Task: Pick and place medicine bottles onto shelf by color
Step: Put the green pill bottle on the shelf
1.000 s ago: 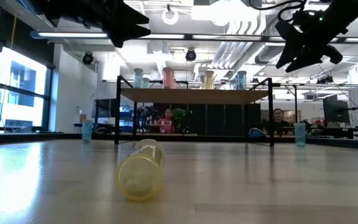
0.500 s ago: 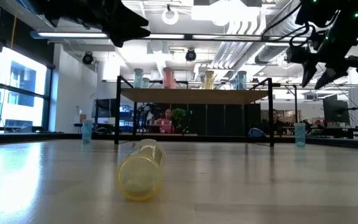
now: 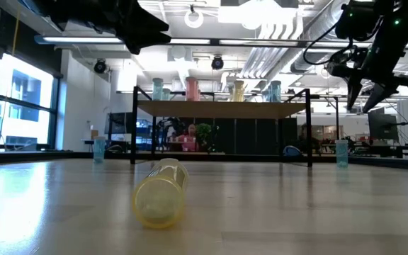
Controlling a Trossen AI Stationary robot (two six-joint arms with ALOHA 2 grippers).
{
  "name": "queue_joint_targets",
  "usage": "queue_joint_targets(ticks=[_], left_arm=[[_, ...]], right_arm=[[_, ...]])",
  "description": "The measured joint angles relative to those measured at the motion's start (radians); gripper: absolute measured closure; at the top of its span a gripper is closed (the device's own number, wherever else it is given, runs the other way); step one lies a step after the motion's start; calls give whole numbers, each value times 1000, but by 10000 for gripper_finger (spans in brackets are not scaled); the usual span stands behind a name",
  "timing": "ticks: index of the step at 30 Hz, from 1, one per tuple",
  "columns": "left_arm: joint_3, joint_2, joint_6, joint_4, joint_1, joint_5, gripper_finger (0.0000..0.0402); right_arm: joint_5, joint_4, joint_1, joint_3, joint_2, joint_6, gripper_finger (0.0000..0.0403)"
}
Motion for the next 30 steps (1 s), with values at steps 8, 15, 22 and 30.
queue_joint_targets(ticks=[8,15,22,30], left_arm=[[0,0,0,-3,0,0,177],[0,0,0,-10,0,0,177],[0,0,13,-42,0,0,177],[0,0,56,-42,2,0,177]], right_arm=[[-112,86,-50,0,0,-158,253],[-146,100,-56,0,66,-149,229],[-127,27,-22,0,106,-58,218],[-118,113,124,-135,89,113,218]])
